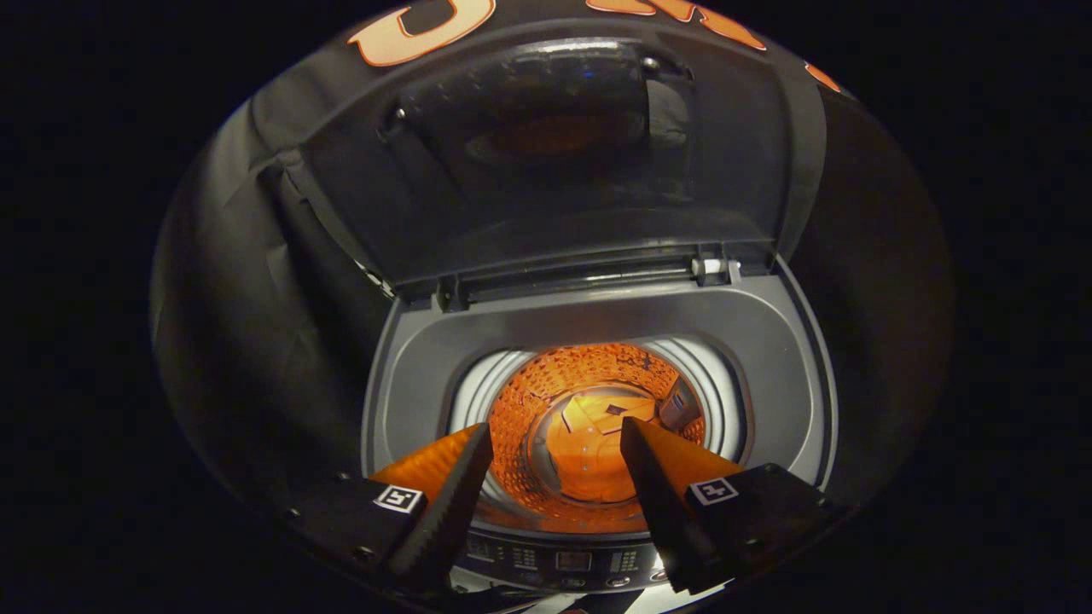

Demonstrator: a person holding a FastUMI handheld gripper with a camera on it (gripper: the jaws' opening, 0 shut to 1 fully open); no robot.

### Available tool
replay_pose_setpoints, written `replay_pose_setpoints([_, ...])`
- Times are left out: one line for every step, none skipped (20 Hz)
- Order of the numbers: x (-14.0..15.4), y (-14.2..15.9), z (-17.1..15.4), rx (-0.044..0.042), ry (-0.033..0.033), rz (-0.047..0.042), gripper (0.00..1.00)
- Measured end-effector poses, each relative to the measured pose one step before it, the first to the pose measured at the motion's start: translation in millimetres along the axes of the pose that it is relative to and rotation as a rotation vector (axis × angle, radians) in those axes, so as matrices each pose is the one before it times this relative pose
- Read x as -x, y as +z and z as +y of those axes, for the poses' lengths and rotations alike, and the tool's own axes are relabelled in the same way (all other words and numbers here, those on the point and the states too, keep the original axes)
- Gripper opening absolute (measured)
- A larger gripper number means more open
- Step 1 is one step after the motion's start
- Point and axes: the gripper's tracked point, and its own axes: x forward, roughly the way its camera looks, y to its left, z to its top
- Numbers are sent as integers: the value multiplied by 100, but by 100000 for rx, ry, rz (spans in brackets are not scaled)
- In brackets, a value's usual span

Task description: Put the clothes into the washing machine and then close the washing machine lid.

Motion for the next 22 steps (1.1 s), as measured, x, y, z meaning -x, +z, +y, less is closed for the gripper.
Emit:
replay_pose_setpoints([721, 484, 338, -121, 522, -856, 98])
replay_pose_setpoints([572, 624, 265, -194, 74, -1941, 98])
replay_pose_setpoints([775, 756, 142, 694, 32, -1077, 98])
replay_pose_setpoints([822, 880, 353, 196, 294, -1945, 98])
replay_pose_setpoints([881, 914, 139, -141, -563, -992, 98])
replay_pose_setpoints([1016, 1005, 364, -55, 546, -1914, 98])
replay_pose_setpoints([539, 1320, 356, -214, 519, -2310, 98])
replay_pose_setpoints([711, 962, 212, 891, 205, -1245, 98])
replay_pose_setpoints([739, 1151, 74, 876, 112, -1619, 98])
replay_pose_setpoints([789, 914, 245, 1189, -156, -858, 98])
replay_pose_setpoints([844, 959, -111, 697, -634, -1424, 98])
replay_pose_setpoints([484, 985, 173, 314, 87, -1296, 98])
replay_pose_setpoints([540, 816, -89, -32, 0, -937, 98])
replay_pose_setpoints([471, 901, 62, -216, 160, -965, 98])
replay_pose_setpoints([170, 835, 173, -564, 120, -1104, 98])
replay_pose_setpoints([-43, 864, -39, 304, 292, -452, 98])
replay_pose_setpoints([156, 1069, 101, 72, -42, -933, 98])
replay_pose_setpoints([44, 858, 194, 802, -173, -352, 98])
replay_pose_setpoints([-169, 1040, -81, 641, -634, -1207, 98])
replay_pose_setpoints([99, 989, 217, 596, 341, -1222, 98])
replay_pose_setpoints([-205, 991, 42, 537, -297, -694, 98])
replay_pose_setpoints([-67, 978, -77, 801, -143, -1105, 98])
